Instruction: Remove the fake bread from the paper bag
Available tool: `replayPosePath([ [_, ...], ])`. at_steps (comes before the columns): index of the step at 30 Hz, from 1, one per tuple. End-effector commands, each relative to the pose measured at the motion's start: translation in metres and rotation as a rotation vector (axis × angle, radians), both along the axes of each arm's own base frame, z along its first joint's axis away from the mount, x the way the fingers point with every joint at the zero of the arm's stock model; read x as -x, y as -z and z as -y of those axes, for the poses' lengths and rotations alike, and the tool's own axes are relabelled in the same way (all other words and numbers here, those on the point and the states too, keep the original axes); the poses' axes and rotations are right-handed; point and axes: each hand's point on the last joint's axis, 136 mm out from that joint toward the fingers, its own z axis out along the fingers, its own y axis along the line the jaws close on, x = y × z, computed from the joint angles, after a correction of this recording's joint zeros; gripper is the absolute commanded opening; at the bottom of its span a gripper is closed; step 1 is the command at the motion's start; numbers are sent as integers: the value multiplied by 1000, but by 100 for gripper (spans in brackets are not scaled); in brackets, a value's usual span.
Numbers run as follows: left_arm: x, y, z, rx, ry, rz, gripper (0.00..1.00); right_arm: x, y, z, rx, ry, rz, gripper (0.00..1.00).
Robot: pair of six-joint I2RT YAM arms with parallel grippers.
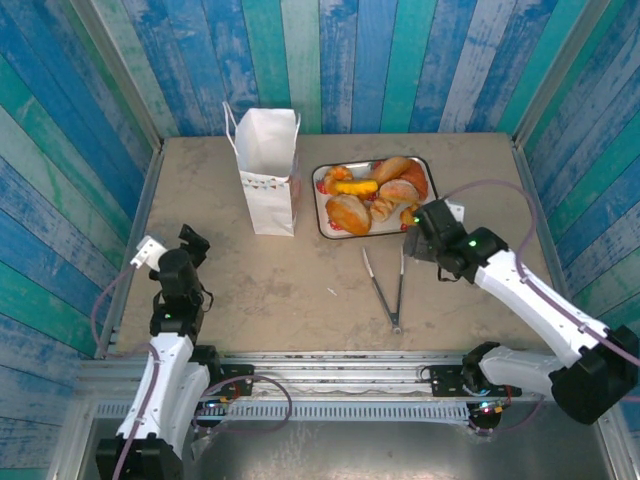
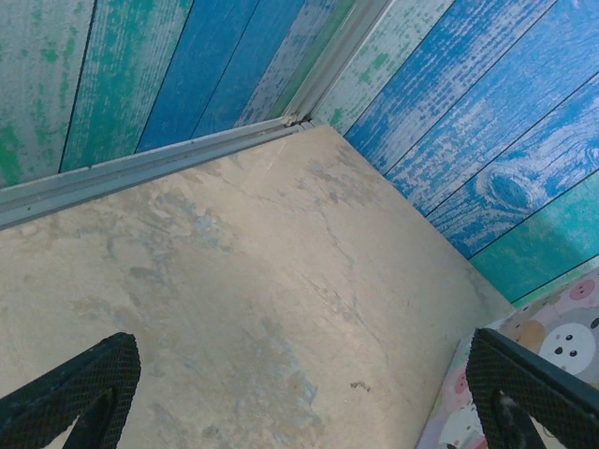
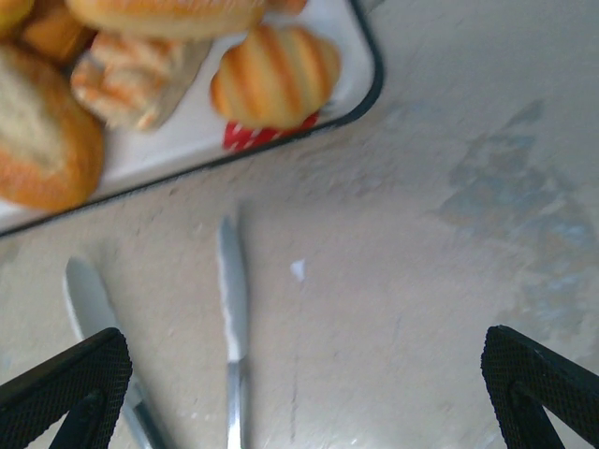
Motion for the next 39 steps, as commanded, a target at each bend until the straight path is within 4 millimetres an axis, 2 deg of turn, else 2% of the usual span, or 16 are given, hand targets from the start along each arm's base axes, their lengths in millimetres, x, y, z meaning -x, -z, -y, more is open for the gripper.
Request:
replayPosePath([
  [1, -7, -14, -2, -91, 13, 83, 94, -12, -9, 27, 38, 61, 81, 100],
  [4, -15, -10, 4, -166, 66, 79, 94, -21, -10, 48, 43, 126, 105, 100],
  [8, -24, -9, 12, -263, 130, 88, 94, -28, -14, 79, 136, 238, 195, 100],
  [13, -37, -5, 23, -393, 213, 76, 94, -40, -21, 94, 230, 247, 339, 100],
  [18, -46, 7, 29, -490, 258, 52, 94, -53, -26, 97, 307, 196, 448, 100],
  [25, -63, 9, 42, -531, 332, 93, 94, -65, -7, 107, 345, 193, 465, 100],
  [37, -100, 49, 56, -519, 453, -25, 94, -83, 13, 108, 333, 144, 545, 100],
  [39, -104, 48, 56, -530, 448, -32, 94, -86, 17, 107, 354, 115, 537, 100],
])
